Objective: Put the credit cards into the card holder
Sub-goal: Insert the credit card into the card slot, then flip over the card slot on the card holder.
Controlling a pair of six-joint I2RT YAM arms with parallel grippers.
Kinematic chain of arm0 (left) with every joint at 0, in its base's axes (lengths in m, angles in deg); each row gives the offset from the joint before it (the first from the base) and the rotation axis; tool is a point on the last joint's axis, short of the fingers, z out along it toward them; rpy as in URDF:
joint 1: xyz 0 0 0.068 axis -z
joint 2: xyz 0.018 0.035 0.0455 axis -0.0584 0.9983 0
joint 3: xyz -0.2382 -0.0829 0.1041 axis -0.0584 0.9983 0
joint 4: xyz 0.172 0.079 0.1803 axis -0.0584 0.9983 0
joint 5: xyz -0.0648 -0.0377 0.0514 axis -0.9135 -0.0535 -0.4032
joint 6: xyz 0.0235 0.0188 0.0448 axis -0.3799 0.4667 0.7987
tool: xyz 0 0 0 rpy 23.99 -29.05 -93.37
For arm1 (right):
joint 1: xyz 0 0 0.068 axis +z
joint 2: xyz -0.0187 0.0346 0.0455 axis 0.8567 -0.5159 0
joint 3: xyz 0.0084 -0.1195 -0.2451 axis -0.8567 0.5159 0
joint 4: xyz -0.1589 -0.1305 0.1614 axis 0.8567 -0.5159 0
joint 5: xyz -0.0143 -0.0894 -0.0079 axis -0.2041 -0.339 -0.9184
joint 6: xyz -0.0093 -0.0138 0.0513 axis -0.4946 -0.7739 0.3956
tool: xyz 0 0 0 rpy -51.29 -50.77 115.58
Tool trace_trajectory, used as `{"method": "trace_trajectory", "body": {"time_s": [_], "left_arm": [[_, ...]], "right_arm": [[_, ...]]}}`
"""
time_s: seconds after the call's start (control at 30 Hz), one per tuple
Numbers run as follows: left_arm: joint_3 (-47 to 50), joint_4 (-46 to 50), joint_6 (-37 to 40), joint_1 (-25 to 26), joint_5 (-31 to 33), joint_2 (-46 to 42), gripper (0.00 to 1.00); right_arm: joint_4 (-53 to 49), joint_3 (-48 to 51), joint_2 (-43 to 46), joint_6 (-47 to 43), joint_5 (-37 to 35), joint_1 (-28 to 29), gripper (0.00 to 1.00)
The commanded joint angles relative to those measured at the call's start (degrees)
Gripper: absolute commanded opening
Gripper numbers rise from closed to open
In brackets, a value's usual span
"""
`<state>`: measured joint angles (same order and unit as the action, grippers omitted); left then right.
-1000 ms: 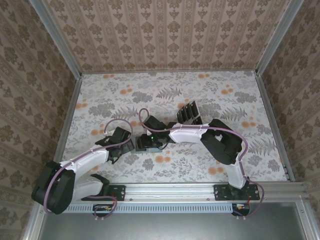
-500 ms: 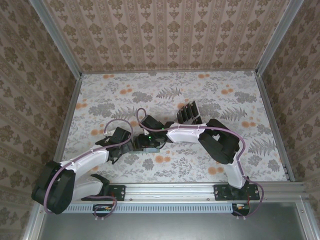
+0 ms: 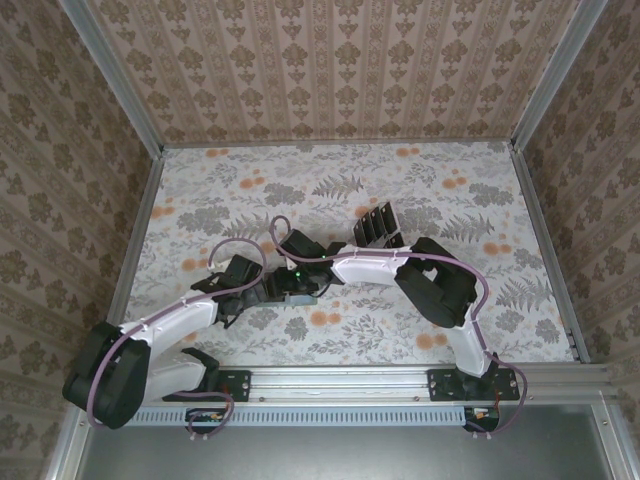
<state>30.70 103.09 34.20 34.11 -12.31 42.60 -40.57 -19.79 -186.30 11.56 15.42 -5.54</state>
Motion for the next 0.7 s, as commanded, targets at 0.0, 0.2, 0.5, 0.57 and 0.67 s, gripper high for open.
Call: {"method": "trace_trajectory", "body": {"time_s": [0.0,0.2,0.5,0.57,0.67], "left_arm": [[-1.2,1.6,-0.4,-0.5,-1.8,-1.5,1.0],[-2.6,4.4,0.4,-2.4,-1.0,-6.1,1.0],[-3.4,6.2,1.7,-3.7,-1.2,-10.1,1.0],[-3.6,6.2,2.5,-3.8,-1.4,-10.0,1.0],[-3.7,5.8,3.4,-3.8,-2.0,-10.0,1.0]], "right_arm": [[-0.9,1.5,3.4,-0.9,-0.1,-0.1,0.57],[-0.4,2.8,6.1,-0.9,-0.2,-0.9,0.57],[0.0,4.0,8.6,-0.7,-0.8,-2.2,0.56],[-0.6,4.4,9.8,-1.1,-1.4,-2.7,0.55],[-2.5,4.9,11.7,-2.1,-3.1,-3.4,0.54]]}}
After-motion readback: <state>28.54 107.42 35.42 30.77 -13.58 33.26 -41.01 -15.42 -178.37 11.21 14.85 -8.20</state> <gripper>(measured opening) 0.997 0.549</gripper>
